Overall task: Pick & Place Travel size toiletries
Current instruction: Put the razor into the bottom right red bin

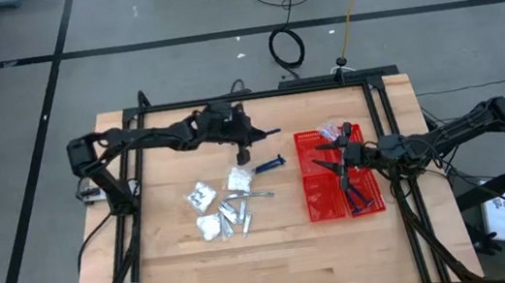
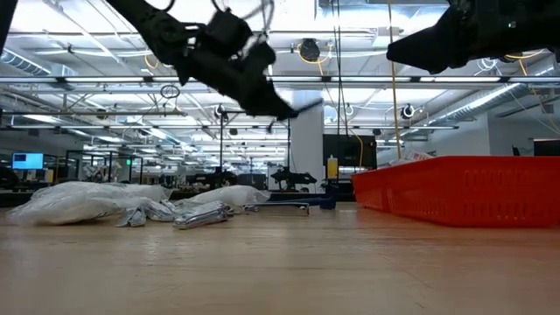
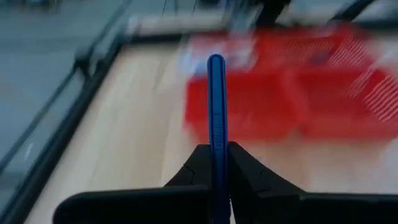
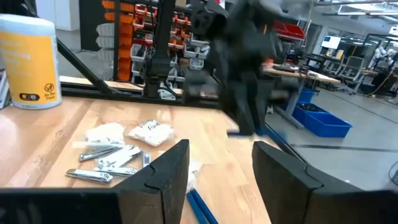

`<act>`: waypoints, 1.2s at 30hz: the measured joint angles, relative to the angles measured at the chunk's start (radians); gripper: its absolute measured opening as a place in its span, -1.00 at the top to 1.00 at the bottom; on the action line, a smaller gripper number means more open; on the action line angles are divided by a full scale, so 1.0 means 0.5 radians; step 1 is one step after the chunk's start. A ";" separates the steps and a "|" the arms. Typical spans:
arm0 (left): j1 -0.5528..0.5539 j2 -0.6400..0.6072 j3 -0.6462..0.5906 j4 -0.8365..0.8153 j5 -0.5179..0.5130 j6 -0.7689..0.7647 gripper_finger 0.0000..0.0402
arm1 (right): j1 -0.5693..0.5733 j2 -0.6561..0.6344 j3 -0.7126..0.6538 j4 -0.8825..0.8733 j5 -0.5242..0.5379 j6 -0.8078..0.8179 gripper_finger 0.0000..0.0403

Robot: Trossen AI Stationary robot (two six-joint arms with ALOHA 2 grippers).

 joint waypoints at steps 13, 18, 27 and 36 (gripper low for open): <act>-0.207 0.147 -0.295 1.457 0.236 -0.298 0.94 | -0.268 0.337 0.002 0.503 -0.123 0.096 0.18; -0.251 0.152 -0.276 1.414 0.194 -0.281 0.95 | -0.379 0.649 0.002 1.040 -0.439 0.100 0.18; -0.253 0.153 -0.276 1.389 0.189 -0.303 0.95 | -0.462 1.089 0.101 1.536 -0.645 0.159 0.18; -0.253 0.152 -0.275 1.330 0.151 -0.286 0.93 | -0.477 1.313 0.306 1.508 -0.643 0.098 0.18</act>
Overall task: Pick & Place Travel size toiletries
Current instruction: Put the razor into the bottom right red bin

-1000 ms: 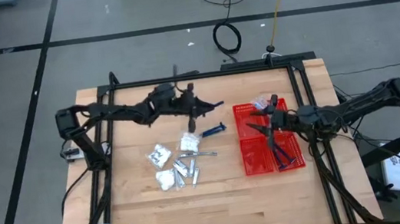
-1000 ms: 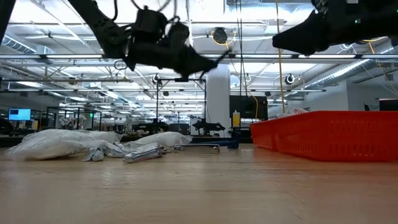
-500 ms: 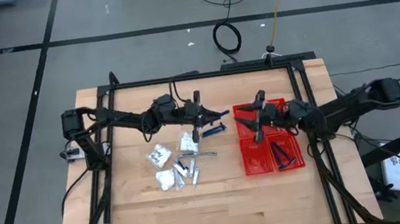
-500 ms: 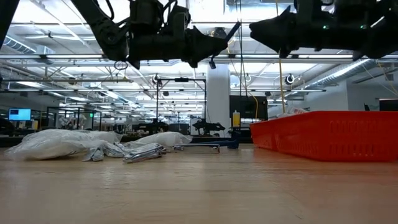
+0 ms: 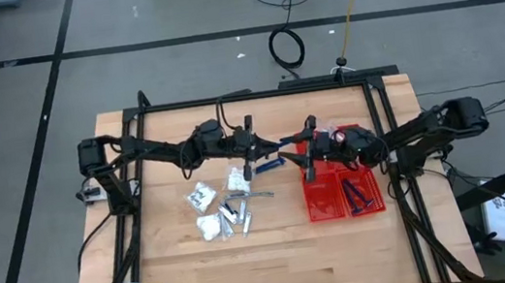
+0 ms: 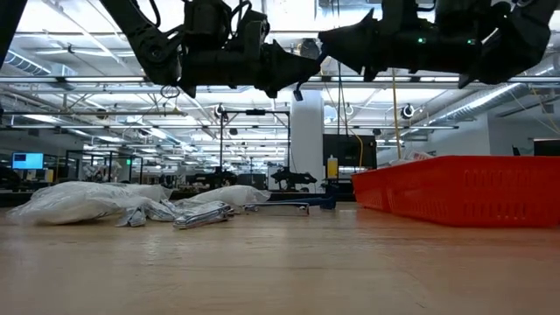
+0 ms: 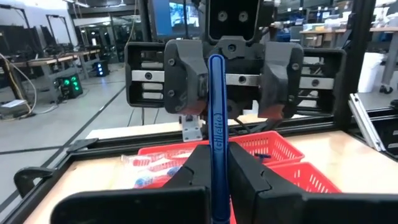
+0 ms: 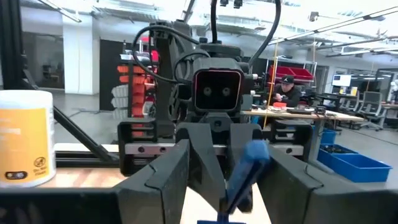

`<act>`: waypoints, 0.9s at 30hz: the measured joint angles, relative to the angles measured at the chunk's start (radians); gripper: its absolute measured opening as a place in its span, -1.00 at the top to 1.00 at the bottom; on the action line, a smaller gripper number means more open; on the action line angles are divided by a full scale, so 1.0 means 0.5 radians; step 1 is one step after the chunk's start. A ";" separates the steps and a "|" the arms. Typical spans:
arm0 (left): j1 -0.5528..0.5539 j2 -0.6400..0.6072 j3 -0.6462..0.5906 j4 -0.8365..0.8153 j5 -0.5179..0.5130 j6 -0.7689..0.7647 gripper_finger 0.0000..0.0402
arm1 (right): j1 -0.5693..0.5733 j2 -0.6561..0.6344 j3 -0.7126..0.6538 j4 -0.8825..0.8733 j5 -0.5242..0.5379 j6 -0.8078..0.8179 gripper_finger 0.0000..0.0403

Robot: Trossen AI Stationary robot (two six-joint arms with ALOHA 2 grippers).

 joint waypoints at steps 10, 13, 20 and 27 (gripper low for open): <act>0.000 -0.001 0.001 -0.049 -0.014 0.039 0.90 | -0.040 0.031 0.016 -0.047 0.000 0.008 0.37; 0.000 -0.001 0.002 -0.040 -0.015 0.054 0.93 | -0.040 0.031 0.016 -0.099 0.001 0.004 0.49; 0.002 -0.001 0.002 -0.037 -0.008 0.059 0.91 | -0.052 0.031 0.016 -0.122 0.001 -0.027 0.84; -0.018 -0.001 0.002 -0.038 -0.014 0.042 0.85 | -0.053 0.030 0.016 -0.121 0.005 -0.052 0.89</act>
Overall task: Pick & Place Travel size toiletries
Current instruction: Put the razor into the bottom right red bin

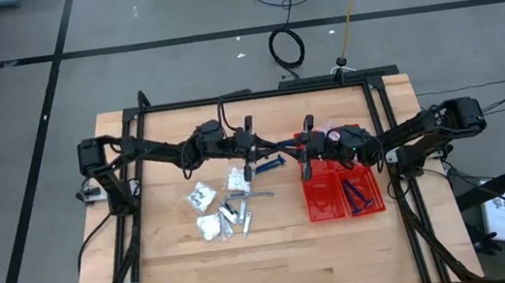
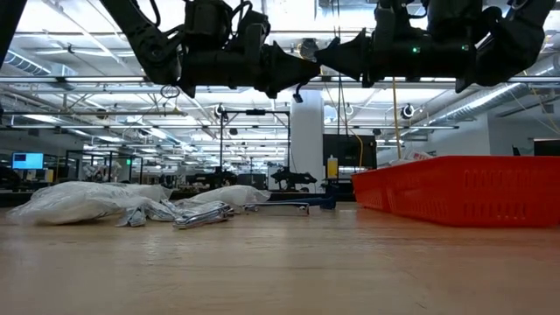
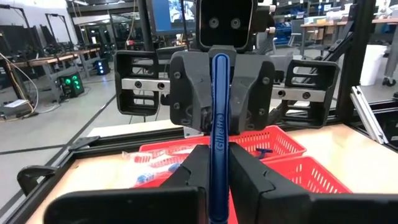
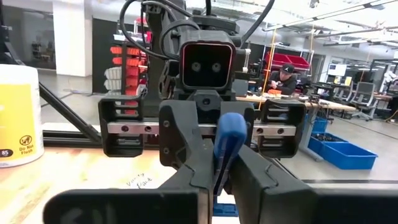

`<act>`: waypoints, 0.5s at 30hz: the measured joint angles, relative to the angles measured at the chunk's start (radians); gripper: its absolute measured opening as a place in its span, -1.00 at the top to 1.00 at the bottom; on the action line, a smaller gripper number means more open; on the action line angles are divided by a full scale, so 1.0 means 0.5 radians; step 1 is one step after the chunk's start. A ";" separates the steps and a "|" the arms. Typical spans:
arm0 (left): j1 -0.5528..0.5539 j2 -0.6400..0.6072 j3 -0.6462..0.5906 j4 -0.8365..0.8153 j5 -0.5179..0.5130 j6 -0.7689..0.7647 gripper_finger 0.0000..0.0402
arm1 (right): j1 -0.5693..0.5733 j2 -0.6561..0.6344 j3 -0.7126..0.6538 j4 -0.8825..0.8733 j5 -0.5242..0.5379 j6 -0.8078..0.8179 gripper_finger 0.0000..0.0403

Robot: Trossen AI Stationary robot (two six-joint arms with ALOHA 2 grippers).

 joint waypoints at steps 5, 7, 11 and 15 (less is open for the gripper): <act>-0.040 -0.001 0.001 0.006 -0.243 -0.199 0.83 | -0.032 -0.072 -0.001 -0.092 -0.002 0.012 0.89; -0.053 -0.002 0.008 0.005 -0.278 -0.232 0.82 | -0.051 -0.166 0.001 -0.230 -0.013 0.014 0.89; -0.074 -0.007 0.005 0.005 -0.341 -0.264 0.64 | -0.090 -0.425 -0.001 -0.553 0.003 -0.006 0.89; -0.101 -0.026 0.000 -0.008 -0.430 -0.257 0.32 | -0.093 -0.685 0.000 -0.905 0.086 -0.006 0.89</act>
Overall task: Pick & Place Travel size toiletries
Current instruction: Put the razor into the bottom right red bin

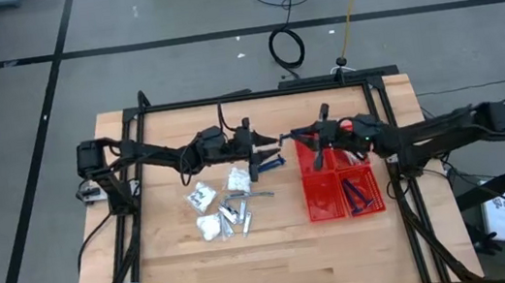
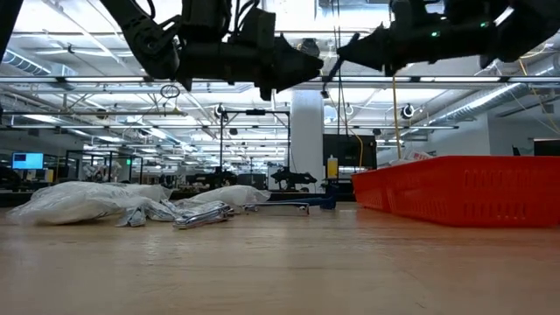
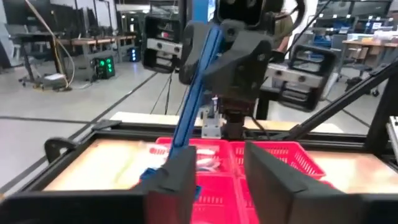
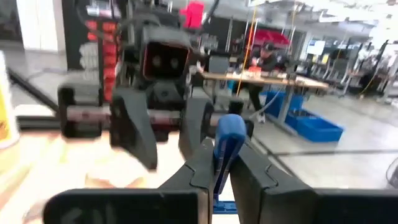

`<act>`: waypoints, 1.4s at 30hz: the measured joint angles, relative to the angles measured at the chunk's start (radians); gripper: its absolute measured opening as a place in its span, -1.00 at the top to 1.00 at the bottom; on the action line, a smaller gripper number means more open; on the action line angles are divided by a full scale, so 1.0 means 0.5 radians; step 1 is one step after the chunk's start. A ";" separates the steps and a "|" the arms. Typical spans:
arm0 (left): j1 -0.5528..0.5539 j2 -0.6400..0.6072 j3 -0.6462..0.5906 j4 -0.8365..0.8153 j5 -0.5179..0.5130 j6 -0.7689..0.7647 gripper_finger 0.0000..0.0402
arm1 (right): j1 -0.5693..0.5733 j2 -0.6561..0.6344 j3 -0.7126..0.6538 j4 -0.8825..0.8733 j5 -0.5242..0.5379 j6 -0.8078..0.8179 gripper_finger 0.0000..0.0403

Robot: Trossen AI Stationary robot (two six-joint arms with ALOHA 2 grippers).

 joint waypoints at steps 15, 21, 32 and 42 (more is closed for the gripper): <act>0.015 -0.026 0.000 -0.522 -0.225 0.173 -0.26 | 0.407 -0.918 0.070 -2.055 -0.045 1.015 0.89; 0.023 -0.026 0.000 -0.604 -0.337 0.256 -0.20 | 0.634 -0.994 0.070 -2.369 -0.249 1.531 0.89; 0.072 -0.026 0.001 -0.604 -0.339 0.227 -0.10 | 0.871 -0.941 0.070 -2.915 -0.403 2.029 0.89; 0.077 -0.026 0.000 -0.603 -0.338 0.219 -0.09 | 0.876 -0.920 0.070 -3.203 -0.404 2.261 0.52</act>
